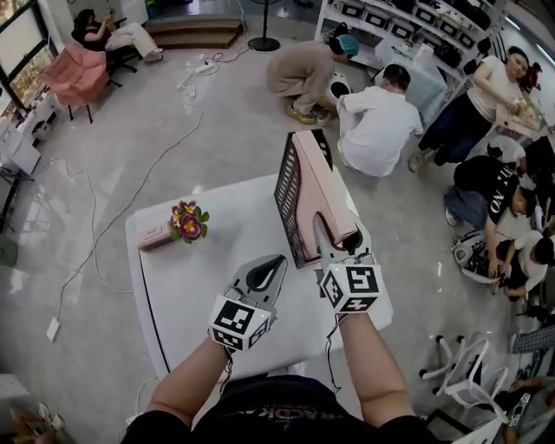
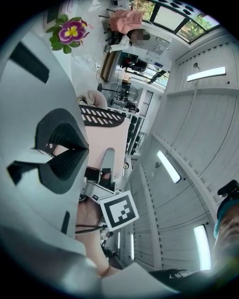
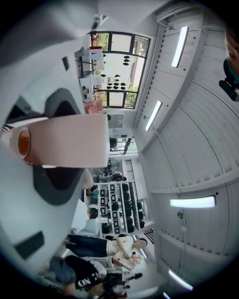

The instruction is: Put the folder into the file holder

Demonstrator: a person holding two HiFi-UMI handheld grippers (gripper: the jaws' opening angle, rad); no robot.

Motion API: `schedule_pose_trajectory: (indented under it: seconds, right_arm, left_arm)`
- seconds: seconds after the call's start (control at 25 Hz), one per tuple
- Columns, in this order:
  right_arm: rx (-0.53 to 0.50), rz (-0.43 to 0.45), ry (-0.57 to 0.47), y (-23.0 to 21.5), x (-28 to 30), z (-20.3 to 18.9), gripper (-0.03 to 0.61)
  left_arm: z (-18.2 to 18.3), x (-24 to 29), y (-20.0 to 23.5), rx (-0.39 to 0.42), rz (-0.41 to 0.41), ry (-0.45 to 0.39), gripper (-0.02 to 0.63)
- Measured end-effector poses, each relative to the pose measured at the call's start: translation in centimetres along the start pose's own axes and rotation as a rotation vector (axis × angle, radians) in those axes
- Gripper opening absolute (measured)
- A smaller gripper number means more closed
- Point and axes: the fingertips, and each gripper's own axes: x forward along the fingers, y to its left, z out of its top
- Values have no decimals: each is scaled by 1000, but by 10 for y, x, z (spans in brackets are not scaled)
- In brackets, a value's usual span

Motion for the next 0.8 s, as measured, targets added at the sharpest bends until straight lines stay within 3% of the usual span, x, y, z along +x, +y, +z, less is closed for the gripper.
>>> schedule_pose_trajectory:
  seconds: [0.48, 0.68, 0.72, 0.8]
  right_arm:
    - [-5, 76, -13, -9, -96, -12, 215]
    - [0, 182, -60, -1, -140, -2, 213]
    - [-4, 216, -62, 2, -150, 0, 204]
    - [-11, 277, -65, 10, -170, 2, 111]
  left_arm:
    - [-7, -32, -46, 32, 98, -6, 5]
    - [-12, -47, -77, 37, 153, -17, 5]
    - [-12, -50, -86, 37, 164, -21, 5]
    - [-10, -60, -103, 40, 189, -30, 5]
